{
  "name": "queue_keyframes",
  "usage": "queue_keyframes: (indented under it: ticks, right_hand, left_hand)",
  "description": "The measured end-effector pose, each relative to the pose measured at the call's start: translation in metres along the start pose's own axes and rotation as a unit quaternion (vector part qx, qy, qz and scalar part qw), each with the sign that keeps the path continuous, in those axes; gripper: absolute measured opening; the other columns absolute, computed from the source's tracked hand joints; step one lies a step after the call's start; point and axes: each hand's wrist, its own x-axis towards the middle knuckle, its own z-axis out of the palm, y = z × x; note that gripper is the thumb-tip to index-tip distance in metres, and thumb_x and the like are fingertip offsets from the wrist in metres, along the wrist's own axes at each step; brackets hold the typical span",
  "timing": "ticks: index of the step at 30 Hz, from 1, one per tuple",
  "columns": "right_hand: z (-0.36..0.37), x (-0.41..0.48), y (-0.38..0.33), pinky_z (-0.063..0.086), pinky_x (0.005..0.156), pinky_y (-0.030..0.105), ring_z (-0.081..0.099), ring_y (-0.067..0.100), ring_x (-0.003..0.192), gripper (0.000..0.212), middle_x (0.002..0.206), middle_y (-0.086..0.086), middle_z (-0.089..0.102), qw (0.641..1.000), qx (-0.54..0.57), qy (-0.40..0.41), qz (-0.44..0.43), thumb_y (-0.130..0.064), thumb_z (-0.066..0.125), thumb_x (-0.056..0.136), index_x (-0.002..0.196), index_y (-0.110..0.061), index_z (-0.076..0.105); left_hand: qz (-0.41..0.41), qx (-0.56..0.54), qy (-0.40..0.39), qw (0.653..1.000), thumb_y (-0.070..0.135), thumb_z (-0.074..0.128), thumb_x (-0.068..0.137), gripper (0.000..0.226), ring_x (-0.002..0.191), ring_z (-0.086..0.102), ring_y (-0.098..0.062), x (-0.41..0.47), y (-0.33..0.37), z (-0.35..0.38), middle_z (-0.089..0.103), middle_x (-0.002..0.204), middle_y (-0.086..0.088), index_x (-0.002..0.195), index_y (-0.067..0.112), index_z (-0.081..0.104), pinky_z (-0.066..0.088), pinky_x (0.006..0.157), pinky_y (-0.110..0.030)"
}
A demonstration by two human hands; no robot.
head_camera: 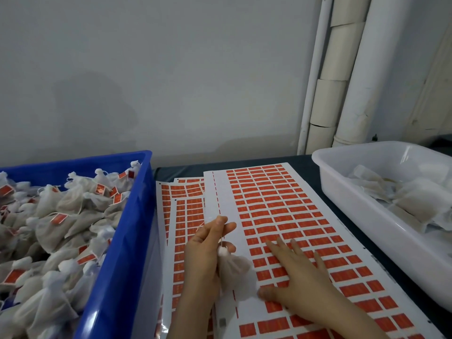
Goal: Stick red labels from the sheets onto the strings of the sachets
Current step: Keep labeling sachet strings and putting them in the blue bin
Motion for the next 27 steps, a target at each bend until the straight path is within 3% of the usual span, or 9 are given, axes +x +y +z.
queue_keyframes:
  ticks: [8, 11, 15, 20, 24, 27]
  right_hand:
    - [-0.001, 0.023, 0.003, -0.004, 0.113, 0.051, 0.004, 0.016, 0.143, 0.096, 0.155, -0.012, 0.005, 0.997, 0.055, 0.060, -0.006, -0.076, 0.051, 0.068, 0.141, -0.046, -0.004]
    - [-0.002, 0.032, 0.004, 0.003, 0.114, 0.049, 0.015, 0.018, 0.142, 0.091, 0.154, -0.010, 0.012, 0.993, 0.079, 0.089, -0.006, -0.074, 0.050, 0.070, 0.140, -0.047, -0.001]
    - [-0.009, 0.044, 0.004, 0.005, 0.114, 0.049, 0.017, 0.019, 0.141, 0.087, 0.154, -0.009, 0.015, 0.993, 0.079, 0.083, -0.023, -0.073, 0.051, 0.071, 0.140, -0.046, 0.005]
    - [-0.011, 0.048, 0.003, 0.011, 0.114, 0.048, 0.027, 0.018, 0.138, 0.070, 0.150, -0.009, 0.028, 0.985, 0.118, 0.124, -0.018, -0.067, 0.047, 0.079, 0.140, -0.047, 0.019]
    - [-0.014, 0.046, 0.005, 0.038, 0.105, 0.042, 0.045, 0.018, 0.125, 0.062, 0.139, -0.009, 0.045, 0.967, 0.204, 0.148, -0.023, -0.063, 0.047, 0.081, 0.137, -0.044, 0.029]
    - [-0.020, 0.045, 0.005, 0.046, 0.097, 0.034, 0.051, 0.016, 0.119, 0.062, 0.137, -0.010, 0.048, 0.956, 0.245, 0.156, -0.025, -0.059, 0.049, 0.082, 0.137, -0.041, 0.031]
  left_hand:
    - [-0.034, 0.010, -0.035, 0.999, 0.048, 0.062, 0.064, 0.037, 0.044, 0.061, -0.009, 0.000, -0.003, -0.003, 0.075, 0.082, 0.008, 0.093, 0.025, 0.067, 0.051, 0.045, -0.017]
    - [-0.040, 0.038, -0.035, 0.998, 0.047, 0.062, 0.069, 0.032, 0.055, 0.067, -0.006, 0.001, -0.006, -0.002, 0.074, 0.081, 0.013, 0.092, 0.027, 0.066, 0.050, 0.044, -0.015]
    - [-0.056, 0.080, -0.038, 0.995, 0.045, 0.059, 0.080, 0.023, 0.076, 0.065, -0.009, 0.001, -0.010, 0.000, 0.073, 0.082, 0.019, 0.093, 0.028, 0.068, 0.050, 0.053, -0.021]
    - [-0.076, 0.117, -0.031, 0.990, 0.037, 0.064, 0.083, 0.013, 0.071, 0.062, -0.010, -0.001, -0.006, 0.002, 0.070, 0.080, 0.010, 0.084, 0.026, 0.070, 0.046, 0.041, -0.015]
    - [-0.117, 0.157, -0.153, 0.969, 0.039, 0.063, 0.082, 0.022, 0.082, 0.069, -0.013, -0.004, -0.008, 0.000, 0.074, 0.085, 0.006, 0.080, 0.022, 0.076, 0.052, 0.055, -0.016]
    - [-0.150, 0.178, -0.225, 0.946, 0.034, 0.063, 0.085, 0.019, 0.087, 0.070, -0.010, -0.008, -0.011, 0.001, 0.075, 0.092, 0.004, 0.083, 0.021, 0.077, 0.055, 0.071, -0.020]
